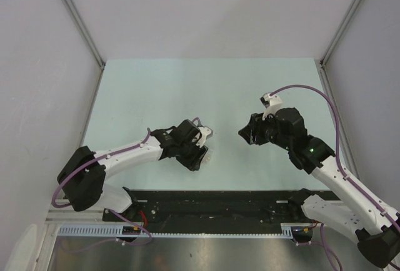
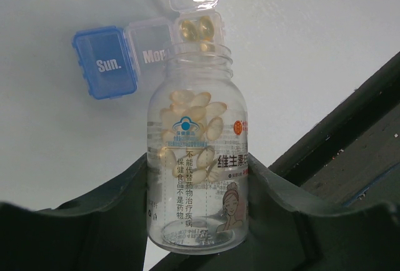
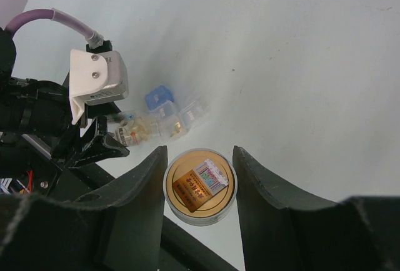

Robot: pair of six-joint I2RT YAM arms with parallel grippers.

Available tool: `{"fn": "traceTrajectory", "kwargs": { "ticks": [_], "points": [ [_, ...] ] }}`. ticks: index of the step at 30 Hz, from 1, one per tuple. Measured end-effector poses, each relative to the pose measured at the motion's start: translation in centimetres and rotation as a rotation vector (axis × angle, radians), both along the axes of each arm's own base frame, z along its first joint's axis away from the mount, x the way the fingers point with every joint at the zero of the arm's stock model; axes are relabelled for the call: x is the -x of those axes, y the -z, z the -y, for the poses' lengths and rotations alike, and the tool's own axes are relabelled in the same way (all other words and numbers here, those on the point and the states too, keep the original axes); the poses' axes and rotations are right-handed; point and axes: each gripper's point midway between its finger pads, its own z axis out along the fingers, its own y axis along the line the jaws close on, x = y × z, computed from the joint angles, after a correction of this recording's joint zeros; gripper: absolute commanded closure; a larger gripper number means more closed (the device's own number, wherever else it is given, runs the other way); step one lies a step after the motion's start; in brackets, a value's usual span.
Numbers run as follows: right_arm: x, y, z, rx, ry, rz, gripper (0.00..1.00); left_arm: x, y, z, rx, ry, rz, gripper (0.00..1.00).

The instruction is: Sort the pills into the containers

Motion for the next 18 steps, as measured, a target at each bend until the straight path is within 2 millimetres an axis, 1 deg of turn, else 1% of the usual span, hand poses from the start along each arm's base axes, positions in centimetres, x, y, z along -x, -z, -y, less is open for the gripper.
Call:
{"fn": "traceTrajectory", "kwargs": {
  "ticks": [18],
  "points": [
    [0.0, -0.02, 0.02, 0.0, 0.001, 0.001, 1.0, 0.34, 0.07, 0.21, 0.002, 0.013, -0.008, 1.0]
  ]
}}
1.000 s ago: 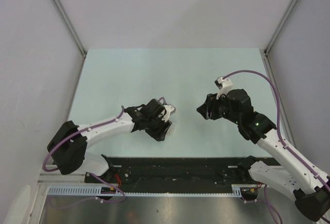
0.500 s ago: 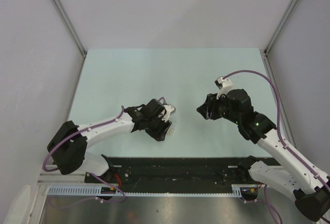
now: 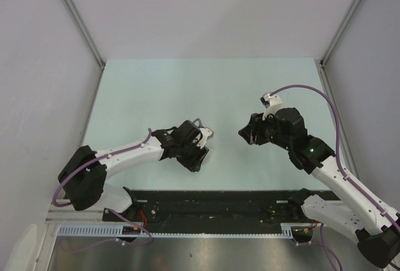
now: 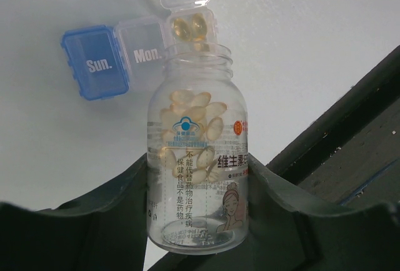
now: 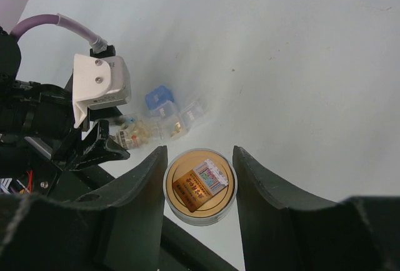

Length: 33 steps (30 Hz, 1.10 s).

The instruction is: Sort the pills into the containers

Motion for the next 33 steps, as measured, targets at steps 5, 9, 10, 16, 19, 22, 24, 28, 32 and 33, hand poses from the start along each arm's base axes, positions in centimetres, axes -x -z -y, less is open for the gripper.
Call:
{"fn": "traceTrajectory", "kwargs": {
  "ticks": [5, 9, 10, 16, 19, 22, 24, 28, 32, 33],
  "points": [
    [0.0, 0.0, 0.0, 0.0, 0.0, 0.0, 1.0, 0.1, 0.3, -0.1, -0.01, 0.002, -0.01, 1.0],
    [0.0, 0.0, 0.0, 0.0, 0.0, 0.0, 1.0, 0.3, 0.4, -0.2, -0.015, 0.003, -0.014, 1.0],
    [0.0, 0.0, 0.0, 0.0, 0.0, 0.0, 1.0, 0.3, 0.4, -0.2, -0.015, 0.003, -0.014, 1.0],
    [0.0, 0.0, 0.0, 0.0, 0.0, 0.0, 1.0, 0.3, 0.0, -0.2, -0.008, 0.004, -0.008, 1.0],
    [0.0, 0.0, 0.0, 0.0, 0.001, 0.0, 1.0, 0.2, -0.6, -0.1, 0.009, 0.004, 0.007, 1.0],
    [0.0, 0.1, 0.0, 0.002, 0.001, -0.002, 1.0, 0.1, -1.6, 0.1, 0.039, 0.004, 0.032, 1.0],
    [0.0, 0.4, 0.1, 0.007, 0.004, -0.006, 1.0, 0.1, -2.1, 0.1, 0.052, 0.004, 0.044, 0.99],
    [-0.1, 0.6, 0.3, 0.014, 0.017, -0.005, 1.0, 0.0, -3.5, 0.2, 0.089, 0.003, 0.078, 1.0],
    [-0.3, 0.5, 0.5, 0.018, 0.031, 0.001, 1.0, -0.1, -5.5, 0.2, 0.143, 0.003, 0.126, 1.0],
    [-0.3, 0.4, 0.6, 0.017, 0.035, 0.005, 1.0, -0.1, -6.0, 0.2, 0.157, 0.002, 0.139, 1.0]
  ]
}}
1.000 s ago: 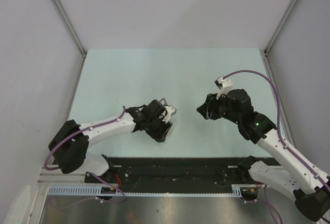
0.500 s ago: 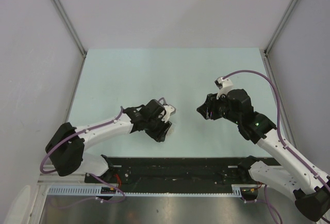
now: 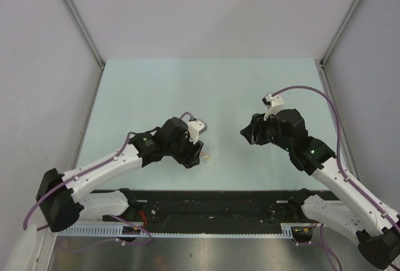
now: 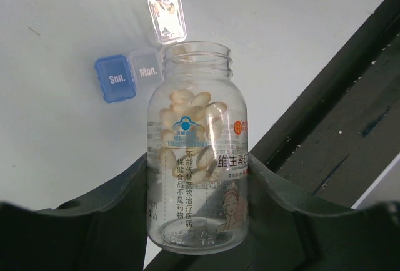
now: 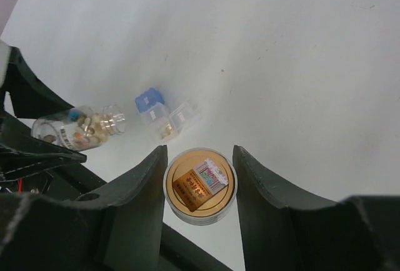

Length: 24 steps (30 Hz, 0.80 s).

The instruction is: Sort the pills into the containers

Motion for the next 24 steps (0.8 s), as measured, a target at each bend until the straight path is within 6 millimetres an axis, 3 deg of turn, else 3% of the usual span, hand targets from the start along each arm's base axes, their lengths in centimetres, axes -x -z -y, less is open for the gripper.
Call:
{"fn": "traceTrajectory", "kwargs": {
  "ticks": [11, 20, 24],
  "points": [
    [0.7, -2.5, 0.6, -0.067, 0.024, 0.064, 1.0, 0.0, -8.2, -1.6, 0.204, -0.046, 0.234, 1.0],
    [1.3, -4.0, 0.7, -0.137, 0.036, 0.077, 1.0, 0.0, -17.4, -3.7, 0.441, -0.114, 0.492, 1.0],
    [1.5, -4.8, 0.8, -0.156, 0.04, 0.092, 1.0, 0.4, -19.9, -4.2, 0.513, -0.12, 0.551, 0.99]
  ]
}}
